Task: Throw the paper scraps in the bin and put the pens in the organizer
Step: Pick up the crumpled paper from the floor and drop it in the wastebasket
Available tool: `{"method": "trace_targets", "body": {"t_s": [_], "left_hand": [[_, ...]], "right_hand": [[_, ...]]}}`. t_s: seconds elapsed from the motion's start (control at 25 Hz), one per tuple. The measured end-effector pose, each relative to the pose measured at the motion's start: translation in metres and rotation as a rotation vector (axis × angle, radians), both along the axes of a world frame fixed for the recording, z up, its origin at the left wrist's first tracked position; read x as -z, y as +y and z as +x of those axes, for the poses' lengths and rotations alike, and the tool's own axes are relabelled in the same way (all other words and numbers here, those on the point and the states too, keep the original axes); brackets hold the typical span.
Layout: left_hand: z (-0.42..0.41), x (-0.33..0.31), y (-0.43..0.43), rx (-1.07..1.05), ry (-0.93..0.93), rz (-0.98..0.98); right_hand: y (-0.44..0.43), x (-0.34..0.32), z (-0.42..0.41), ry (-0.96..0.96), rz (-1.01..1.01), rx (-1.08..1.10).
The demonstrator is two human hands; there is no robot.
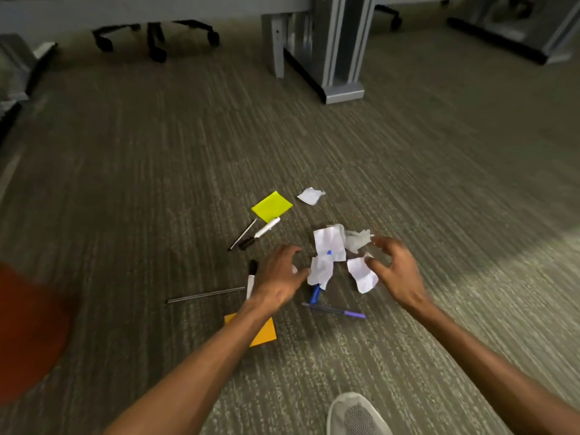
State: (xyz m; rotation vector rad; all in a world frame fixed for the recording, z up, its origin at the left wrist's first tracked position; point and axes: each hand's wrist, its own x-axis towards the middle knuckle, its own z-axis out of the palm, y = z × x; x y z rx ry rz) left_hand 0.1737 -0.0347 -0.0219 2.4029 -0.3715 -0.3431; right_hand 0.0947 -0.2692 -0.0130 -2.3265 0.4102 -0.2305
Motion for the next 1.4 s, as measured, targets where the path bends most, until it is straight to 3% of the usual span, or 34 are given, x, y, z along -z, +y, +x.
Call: {"method": "trace_targets", "body": {"t_s": [0.2,0.4,0.6,0.88,1.12,1.28,1.4], "left_hand": [[-0.002,0.027,-0.043,0.018,-0.025,0.051],[0.002,0.044,-0.064,-0.007,-0.058,0.174],[0.002,0.05,-0.064,-0.012,-0.086,0.114],[0.014,0.045,-0.059,-0.034,0.019,-0.095],[0.026,0.04,-0.064,-0.277,0.15,-0.341],[0.038,0.037,-0.069,-0.32,0.153,-0.198],[0.048,0.032,-0.073,-0.404,0.118,-0.119]], "right_hand": [[-0.012,0.036,-0.002,0.253,-0.163,-0.008],[0.006,0.053,0.013,0.327,-0.351,-0.02],[0.007,0.057,0.018,0.395,-0.394,-0.142],[0.002,0.058,0.014,0.217,-0.171,-0.238],[-0.011,0.043,0.02,-0.001,0.062,0.001],[-0.023,0.028,0.035,-0.085,-0.106,0.106],[-0.033,0.029,0.058,0.023,-0.228,-0.082]]}}
